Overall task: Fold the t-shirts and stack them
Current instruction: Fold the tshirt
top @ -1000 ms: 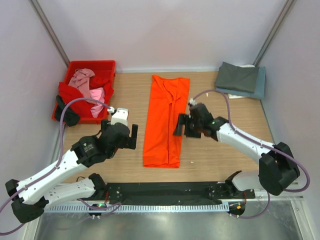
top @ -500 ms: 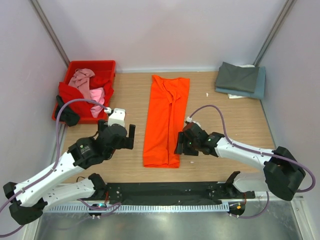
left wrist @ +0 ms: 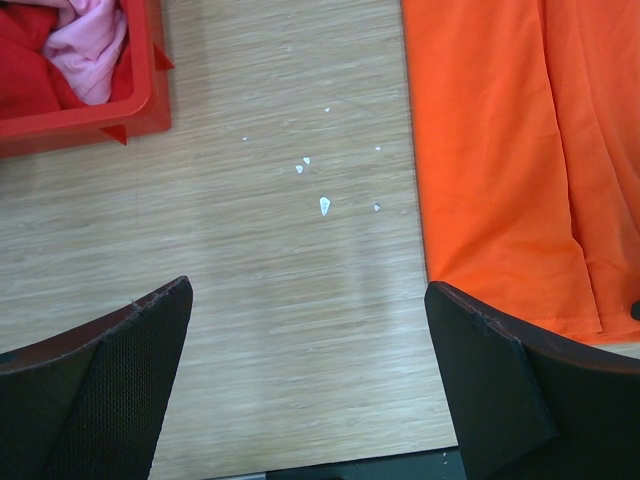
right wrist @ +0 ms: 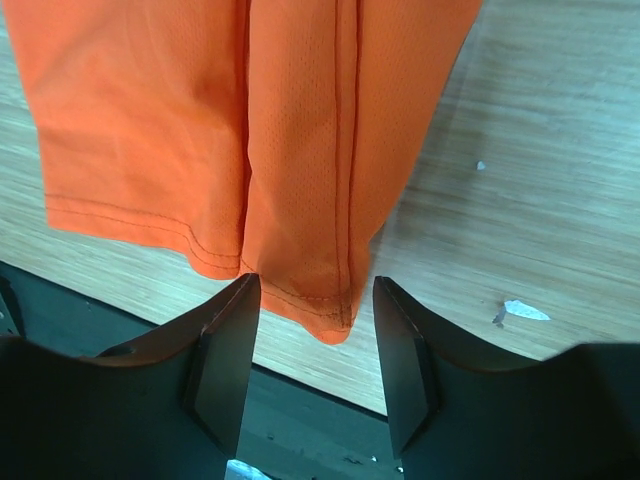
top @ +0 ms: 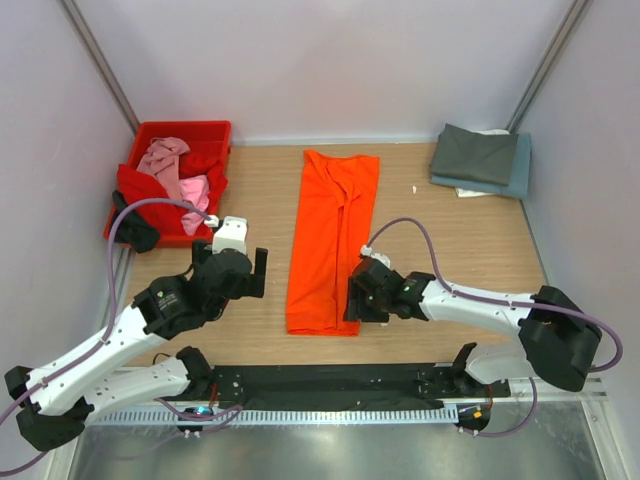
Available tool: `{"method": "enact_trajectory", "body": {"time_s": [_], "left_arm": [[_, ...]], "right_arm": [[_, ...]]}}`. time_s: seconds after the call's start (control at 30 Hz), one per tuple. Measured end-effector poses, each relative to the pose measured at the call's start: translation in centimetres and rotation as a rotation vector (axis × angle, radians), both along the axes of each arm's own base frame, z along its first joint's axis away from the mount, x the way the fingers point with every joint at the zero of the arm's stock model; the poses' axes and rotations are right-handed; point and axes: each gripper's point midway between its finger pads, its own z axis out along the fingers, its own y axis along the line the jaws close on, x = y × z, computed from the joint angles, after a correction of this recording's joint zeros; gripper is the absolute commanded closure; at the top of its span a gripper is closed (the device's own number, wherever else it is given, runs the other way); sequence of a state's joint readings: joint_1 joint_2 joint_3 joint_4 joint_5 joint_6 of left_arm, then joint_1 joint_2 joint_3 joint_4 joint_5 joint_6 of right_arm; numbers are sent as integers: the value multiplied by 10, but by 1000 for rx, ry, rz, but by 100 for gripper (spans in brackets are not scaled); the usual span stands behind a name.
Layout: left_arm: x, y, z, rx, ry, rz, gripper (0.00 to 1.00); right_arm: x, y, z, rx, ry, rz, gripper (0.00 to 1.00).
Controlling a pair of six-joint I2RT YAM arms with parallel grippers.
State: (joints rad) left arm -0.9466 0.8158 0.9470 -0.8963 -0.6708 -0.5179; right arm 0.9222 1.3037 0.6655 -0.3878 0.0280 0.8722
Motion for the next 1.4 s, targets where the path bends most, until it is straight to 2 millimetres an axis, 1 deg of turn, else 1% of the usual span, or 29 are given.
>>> {"method": "enact_trajectory", "body": {"time_s": [0.1,0.2,0.43,0.53,0.8,0.87,0.9,1.03,1.13,1.23,1.33,1.4], "left_arm": [[0,1,0,1,-1,3,0],[0,1,0,4,-2,6,0],[0,2,0,4,-2,10,0],[0,2,0,4,-2,11,0],[-1,3,1,-2,-7,11,0],[-1,4,2,-3,-7,11,0],[-1,4,2,-2,-7,11,0],[-2,5,2,-2,-7,11,0],[-2,5,3,-4,-10,13,0],[-2,6,3,-4,-14,17,0],[-2,7,4,-6,-16,21,0],[-2,8,4,-9,-17,26,0]], "right_arm": [[-6,2,-5,-14,14,14,47],[-9,5,-5,-23,11,20,47],[-6,23,15,-33,-40,48,47],[-7,30,19,-37,-52,63,47],[-19,37,7,-154,-39,113,45],[-21,40,7,-166,-41,124,47],[-22,42,6,-169,-40,129,50],[-20,49,0,-197,-38,139,53],[-14,64,-5,-229,-49,161,55],[-13,89,-9,-240,-69,230,56],[-17,119,-12,-232,-107,334,56],[-24,130,-10,-219,-137,402,55]]}}
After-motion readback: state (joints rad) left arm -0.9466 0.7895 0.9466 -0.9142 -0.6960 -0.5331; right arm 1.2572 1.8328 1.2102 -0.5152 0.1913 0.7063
